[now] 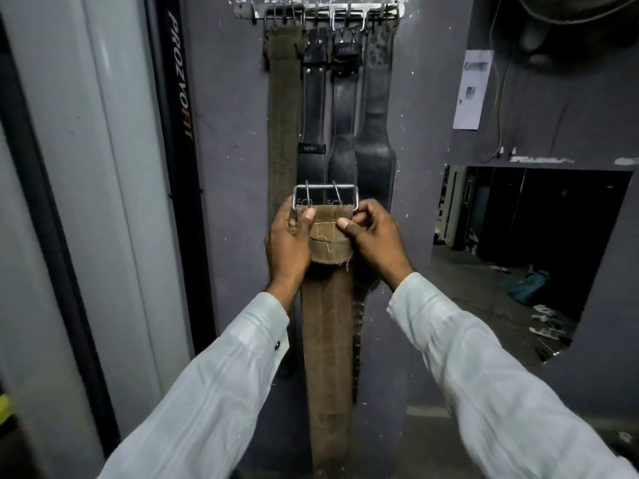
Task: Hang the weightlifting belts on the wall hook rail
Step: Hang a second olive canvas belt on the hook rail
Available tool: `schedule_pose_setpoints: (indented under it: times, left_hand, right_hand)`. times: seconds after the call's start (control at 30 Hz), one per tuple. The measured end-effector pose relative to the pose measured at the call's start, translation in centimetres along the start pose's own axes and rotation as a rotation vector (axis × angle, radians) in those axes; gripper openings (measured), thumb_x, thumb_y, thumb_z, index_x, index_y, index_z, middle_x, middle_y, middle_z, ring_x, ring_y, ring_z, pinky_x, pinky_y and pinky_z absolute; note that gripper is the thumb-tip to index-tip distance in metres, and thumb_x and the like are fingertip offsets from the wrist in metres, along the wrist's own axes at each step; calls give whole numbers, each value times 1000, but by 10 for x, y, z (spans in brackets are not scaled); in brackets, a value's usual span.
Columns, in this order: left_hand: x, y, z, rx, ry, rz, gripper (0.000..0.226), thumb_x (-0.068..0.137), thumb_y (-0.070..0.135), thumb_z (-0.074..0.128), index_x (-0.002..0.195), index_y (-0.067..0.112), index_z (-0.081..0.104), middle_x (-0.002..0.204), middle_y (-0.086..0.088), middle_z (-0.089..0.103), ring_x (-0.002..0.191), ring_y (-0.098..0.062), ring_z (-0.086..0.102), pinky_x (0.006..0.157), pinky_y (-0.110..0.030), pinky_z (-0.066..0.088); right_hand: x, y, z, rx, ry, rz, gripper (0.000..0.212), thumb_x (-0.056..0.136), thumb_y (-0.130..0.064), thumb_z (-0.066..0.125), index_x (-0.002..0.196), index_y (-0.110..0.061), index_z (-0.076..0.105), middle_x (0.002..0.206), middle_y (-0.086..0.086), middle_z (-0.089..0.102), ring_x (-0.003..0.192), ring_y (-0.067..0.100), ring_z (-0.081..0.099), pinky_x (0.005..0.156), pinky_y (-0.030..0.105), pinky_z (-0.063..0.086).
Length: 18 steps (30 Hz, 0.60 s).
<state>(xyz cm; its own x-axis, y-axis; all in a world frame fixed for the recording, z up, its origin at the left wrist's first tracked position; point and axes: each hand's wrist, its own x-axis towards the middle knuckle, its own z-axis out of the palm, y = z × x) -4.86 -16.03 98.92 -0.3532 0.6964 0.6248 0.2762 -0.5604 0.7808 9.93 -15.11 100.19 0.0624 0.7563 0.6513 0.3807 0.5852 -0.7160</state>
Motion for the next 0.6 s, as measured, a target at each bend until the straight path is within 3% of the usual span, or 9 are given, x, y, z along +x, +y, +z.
schedule_pose_setpoints:
  times: [0.13, 0.27, 0.4, 0.47, 0.6]
  left_hand:
    - [35, -17, -6, -27, -33, 25, 49, 95, 38, 59, 141, 26, 49, 111, 2, 69, 99, -9, 66, 73, -3, 47]
    - [85, -30, -11, -61, -24, 50, 52, 93, 35, 62, 142, 28, 48, 119, 3, 68, 107, -12, 66, 93, -30, 56]
    - [145, -44, -18, -80, -21, 45, 52, 94, 29, 63, 143, 26, 47, 124, 1, 64, 111, -15, 63, 90, -27, 55]
    - [183, -54, -21, -89, -11, 54, 52, 93, 29, 64, 142, 25, 49, 127, -1, 64, 113, -17, 63, 93, -32, 56]
    - [265, -71, -27, -67, 21, 87, 37, 88, 34, 66, 125, 38, 59, 110, 3, 70, 102, -18, 68, 89, -41, 58]
  right_hand:
    - [29, -4, 11, 39, -87, -46, 19, 89, -18, 71, 102, -12, 60, 76, -5, 62, 75, 8, 63, 78, 36, 56]
    - [70, -4, 40, 91, -58, -85, 21, 87, -17, 73, 106, -16, 64, 76, -6, 62, 76, 9, 64, 79, 34, 56]
    - [122, -5, 79, 128, -35, -106, 23, 86, -16, 74, 107, -20, 64, 82, -3, 68, 88, 19, 70, 89, 41, 58]
    - [150, -7, 100, 136, -28, -118, 26, 86, -17, 74, 109, -22, 62, 88, 0, 70, 94, 22, 71, 92, 45, 57]
    - [210, -12, 141, 156, 2, -173, 27, 86, -14, 74, 109, -22, 62, 86, 0, 69, 88, 18, 69, 92, 47, 57]
